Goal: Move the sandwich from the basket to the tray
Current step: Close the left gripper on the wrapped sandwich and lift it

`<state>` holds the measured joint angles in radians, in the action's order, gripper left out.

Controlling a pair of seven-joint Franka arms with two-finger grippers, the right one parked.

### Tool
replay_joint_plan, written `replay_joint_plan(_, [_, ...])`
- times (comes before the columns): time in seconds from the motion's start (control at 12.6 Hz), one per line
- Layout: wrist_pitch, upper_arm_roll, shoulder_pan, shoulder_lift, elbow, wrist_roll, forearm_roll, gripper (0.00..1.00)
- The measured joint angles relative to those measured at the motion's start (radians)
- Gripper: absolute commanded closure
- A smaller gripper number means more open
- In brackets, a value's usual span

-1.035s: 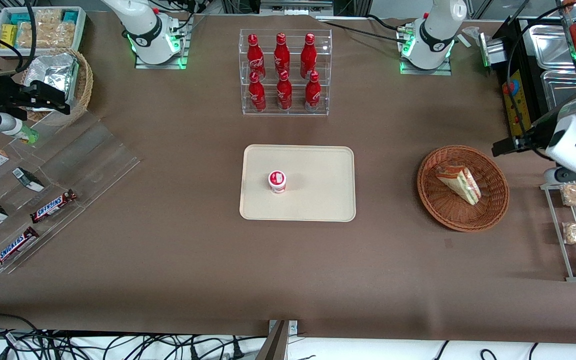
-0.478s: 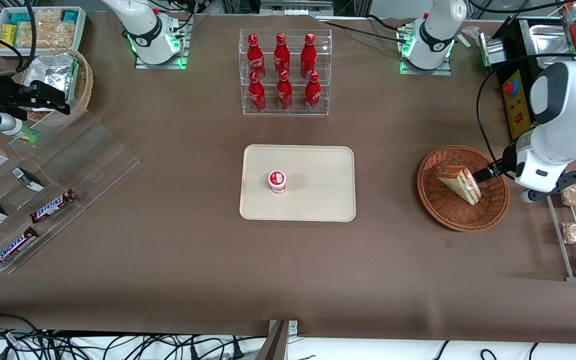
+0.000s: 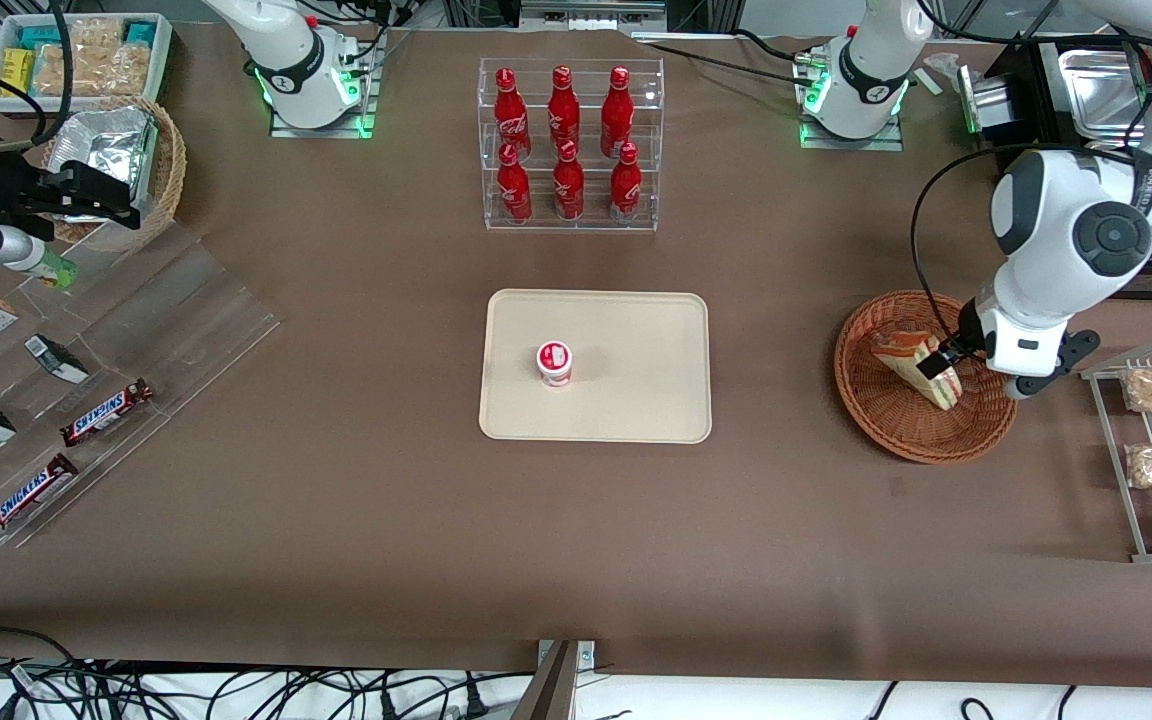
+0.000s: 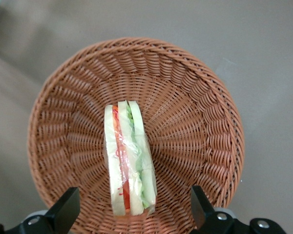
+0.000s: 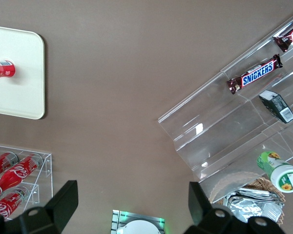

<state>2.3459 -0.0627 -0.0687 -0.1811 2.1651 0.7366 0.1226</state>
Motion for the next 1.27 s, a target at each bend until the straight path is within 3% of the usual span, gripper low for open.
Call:
replay_joint_plan(0.72, [0.191,0.013,-0.026,-0.075,0.108,0.115,0.055,0.00])
replay_joint_plan(1.04, [0.207,0.012,-0.026,-0.107,0.109,0.143,0.125,0.00])
replay_joint_plan(1.12, [0.207,0.012,-0.026,-0.108,0.109,0.148,0.128,0.19])
replay_joint_plan(1.19, [0.207,0.012,-0.026,-0.108,0.108,0.158,0.129,0.50])
replay_joint_plan(1.27, [0.208,0.011,-0.026,-0.108,0.107,0.171,0.130,0.74])
